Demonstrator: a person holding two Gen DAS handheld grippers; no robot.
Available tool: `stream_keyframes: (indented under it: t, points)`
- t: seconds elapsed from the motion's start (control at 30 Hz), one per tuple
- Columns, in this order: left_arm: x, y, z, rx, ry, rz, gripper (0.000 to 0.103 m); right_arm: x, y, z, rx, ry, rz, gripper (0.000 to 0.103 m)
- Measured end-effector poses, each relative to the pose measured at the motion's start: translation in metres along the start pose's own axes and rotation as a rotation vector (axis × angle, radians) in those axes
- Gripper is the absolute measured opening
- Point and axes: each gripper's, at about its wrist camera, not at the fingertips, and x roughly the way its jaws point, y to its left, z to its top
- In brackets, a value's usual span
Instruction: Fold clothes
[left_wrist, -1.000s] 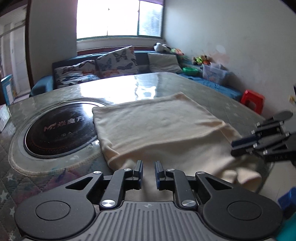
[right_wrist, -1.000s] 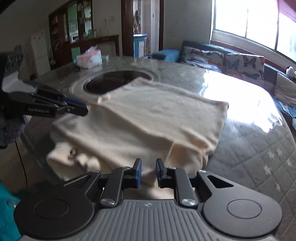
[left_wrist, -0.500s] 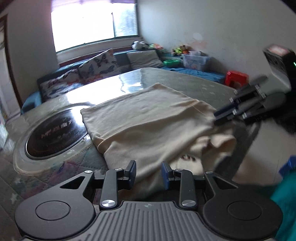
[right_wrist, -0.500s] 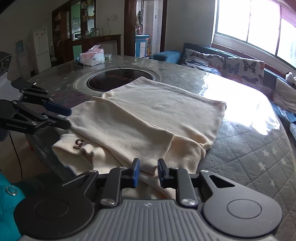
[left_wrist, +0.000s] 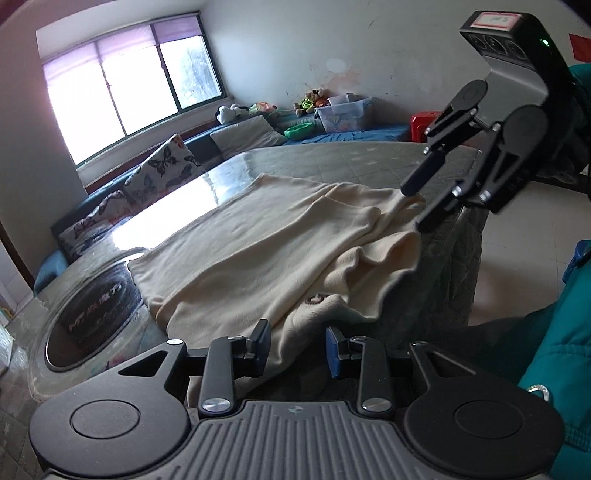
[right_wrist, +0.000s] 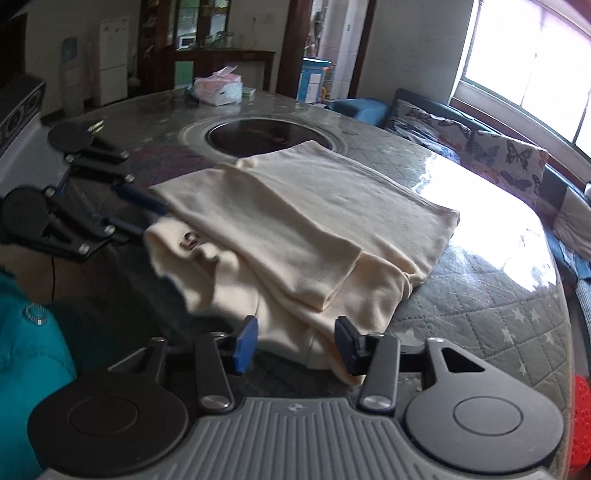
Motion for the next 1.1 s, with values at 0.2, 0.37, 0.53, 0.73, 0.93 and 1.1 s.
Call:
stream_keyframes:
  t: [0.2,0.37,0.53,0.73,0.93,1.1]
  points:
    - [0.005,-0.002,0.004,0.002,-0.027,-0.002,0.034,0.001,0.012,-0.003,-0.072,0.003,-0.001,0.055]
    - [0.012,0.0,0.007,-0.015,-0.039,-0.011,0.026,0.006,0.02,0.0,-0.129,-0.016,0.002,0.063]
    - [0.017,0.019,0.014,-0.12,-0.048,-0.019,0.012,0.013,0.025,0.005,-0.17,-0.046,0.003,0.065]
    - [0.028,0.041,0.027,-0.21,-0.057,-0.028,0.011,0.027,0.022,0.013,-0.176,-0.077,0.029,0.06]
    - [0.031,0.044,0.023,-0.211,-0.031,-0.025,0.018,0.046,0.001,0.027,-0.046,-0.07,0.087,0.022]
    - [0.02,0.04,0.01,-0.164,-0.008,-0.008,0.033,0.044,-0.015,0.037,0.033,-0.09,0.124,0.015]
